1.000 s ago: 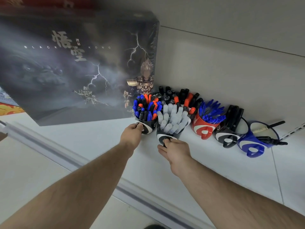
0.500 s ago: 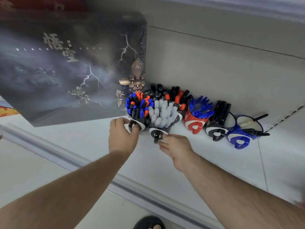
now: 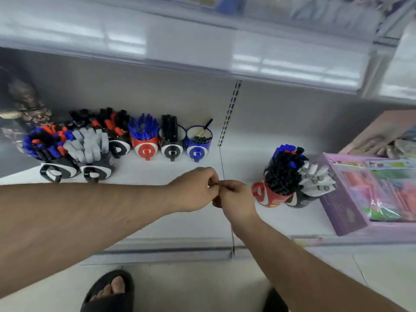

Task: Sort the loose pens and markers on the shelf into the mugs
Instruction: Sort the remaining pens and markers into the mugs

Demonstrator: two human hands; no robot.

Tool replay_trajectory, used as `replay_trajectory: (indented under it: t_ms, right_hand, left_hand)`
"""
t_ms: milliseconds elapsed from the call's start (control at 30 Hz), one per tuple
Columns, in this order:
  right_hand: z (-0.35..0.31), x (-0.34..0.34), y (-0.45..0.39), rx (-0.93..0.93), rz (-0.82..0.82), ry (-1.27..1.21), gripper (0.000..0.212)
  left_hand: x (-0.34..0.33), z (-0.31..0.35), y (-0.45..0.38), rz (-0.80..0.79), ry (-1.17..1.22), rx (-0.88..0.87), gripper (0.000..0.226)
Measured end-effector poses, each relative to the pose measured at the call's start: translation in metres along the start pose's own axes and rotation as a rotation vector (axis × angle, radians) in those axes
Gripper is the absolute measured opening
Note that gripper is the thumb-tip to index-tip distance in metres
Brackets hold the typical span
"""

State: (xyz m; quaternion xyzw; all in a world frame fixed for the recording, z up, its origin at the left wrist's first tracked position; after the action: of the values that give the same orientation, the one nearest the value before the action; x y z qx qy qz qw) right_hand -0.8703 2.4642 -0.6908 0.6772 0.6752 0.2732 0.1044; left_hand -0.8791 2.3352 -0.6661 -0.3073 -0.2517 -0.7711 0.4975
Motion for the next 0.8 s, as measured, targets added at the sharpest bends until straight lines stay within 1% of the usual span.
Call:
replay_trajectory:
  t_ms: [67,167,300,367,400,433,500,533,567,600,667,700,767,800]
  right_hand:
    - [0.013,0.038,-0.008,-0.002,0.087,0.006,0.031]
    - [0.032,0.094,-0.021,-0.056,0.216,0.005,0.020]
    - [0.056,0.172,-0.046,-0.158,0.460,0.044,0.019]
    - [0.065,0.209,-0.068,-0.205,0.538,0.053,0.012]
    - [0.066,0.223,-0.079,-0.246,0.534,0.069,0.015]
    - [0.066,0.234,-0.088,-0.313,0.496,0.078,0.030]
    - [0.067,0.251,-0.101,-0.431,0.382,0.092,0.060]
    - [0.066,0.258,-0.107,-0.454,0.339,0.133,0.067]
    - [0.066,0.265,-0.114,-0.457,0.311,0.172,0.070]
    - [0.068,0.270,-0.123,-0.452,0.296,0.229,0.069]
    - [0.070,0.274,-0.135,-0.439,0.285,0.353,0.056]
    - [0.072,0.276,-0.142,-0.436,0.289,0.388,0.053]
    - [0.079,0.284,-0.156,-0.393,0.312,0.441,0.055]
    - [0.087,0.294,-0.170,-0.343,0.347,0.502,0.061]
  left_hand:
    - [-0.029,0.017,-0.018,-0.026,0.019,-0.015,0.016]
    - [-0.071,0.033,-0.051,-0.066,0.031,-0.007,0.027]
    - [-0.110,0.045,-0.104,0.011,0.090,0.046,0.042]
    - [-0.124,0.045,-0.125,0.029,0.130,0.082,0.051]
    - [-0.131,0.042,-0.134,0.021,0.151,0.104,0.054]
    - [-0.137,0.038,-0.141,0.007,0.164,0.127,0.053]
    - [-0.146,0.029,-0.148,-0.006,0.180,0.146,0.043]
    - [-0.150,0.025,-0.149,0.010,0.187,0.143,0.035]
    - [-0.153,0.023,-0.148,0.034,0.186,0.145,0.030]
    - [-0.156,0.020,-0.146,0.049,0.178,0.156,0.027]
    - [-0.163,0.015,-0.141,0.056,0.173,0.179,0.025]
    - [-0.167,0.013,-0.139,0.057,0.185,0.186,0.024]
    - [-0.171,0.011,-0.138,0.076,0.220,0.200,0.022]
    - [-0.171,0.011,-0.138,0.082,0.239,0.211,0.021]
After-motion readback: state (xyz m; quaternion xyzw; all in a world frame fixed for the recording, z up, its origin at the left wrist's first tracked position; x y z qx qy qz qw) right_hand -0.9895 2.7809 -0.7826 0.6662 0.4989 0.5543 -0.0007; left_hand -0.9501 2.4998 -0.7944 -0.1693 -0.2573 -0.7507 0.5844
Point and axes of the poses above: each hand's wrist, its own y-axis away from the middle knuckle, its own x-axis out of the back of the hand, z = x × y, the point moved 2 cm from there along -y, towards the middle knuckle, and after that the axes turned 12 degrees about -x, right-handed, at the moved point
